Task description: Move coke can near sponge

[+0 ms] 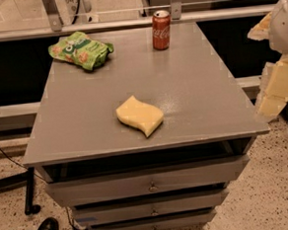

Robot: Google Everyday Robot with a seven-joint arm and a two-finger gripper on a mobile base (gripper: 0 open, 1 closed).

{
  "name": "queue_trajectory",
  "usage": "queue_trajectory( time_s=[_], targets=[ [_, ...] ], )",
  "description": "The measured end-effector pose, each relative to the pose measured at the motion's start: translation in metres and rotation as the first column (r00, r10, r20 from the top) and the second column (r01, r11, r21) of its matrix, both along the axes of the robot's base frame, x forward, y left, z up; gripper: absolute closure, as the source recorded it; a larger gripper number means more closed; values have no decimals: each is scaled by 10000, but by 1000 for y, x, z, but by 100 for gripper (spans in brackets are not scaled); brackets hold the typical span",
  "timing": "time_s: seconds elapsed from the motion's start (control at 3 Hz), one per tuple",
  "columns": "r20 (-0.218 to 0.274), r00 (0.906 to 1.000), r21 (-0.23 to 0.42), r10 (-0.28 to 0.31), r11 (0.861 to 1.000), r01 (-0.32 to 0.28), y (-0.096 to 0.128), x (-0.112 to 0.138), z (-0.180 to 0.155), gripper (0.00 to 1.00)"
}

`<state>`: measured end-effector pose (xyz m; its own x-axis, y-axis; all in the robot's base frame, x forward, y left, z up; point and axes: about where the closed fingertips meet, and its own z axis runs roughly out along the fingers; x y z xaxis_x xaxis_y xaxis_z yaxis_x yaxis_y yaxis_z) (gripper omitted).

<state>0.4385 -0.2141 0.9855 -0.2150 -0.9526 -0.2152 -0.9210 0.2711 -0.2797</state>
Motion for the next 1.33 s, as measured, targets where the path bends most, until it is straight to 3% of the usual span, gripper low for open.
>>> queue_trajectory(
  time_s=[0.67, 1.0, 1.33],
  targets=[
    [214, 9998, 164, -28, 9999, 25, 3, 7, 1, 0],
    [841, 9964, 656, -96, 9978, 41, 5, 43, -3, 0],
    [1722, 9838, 1544, -493, 9878, 225, 9, 109, -16, 0]
  ],
)
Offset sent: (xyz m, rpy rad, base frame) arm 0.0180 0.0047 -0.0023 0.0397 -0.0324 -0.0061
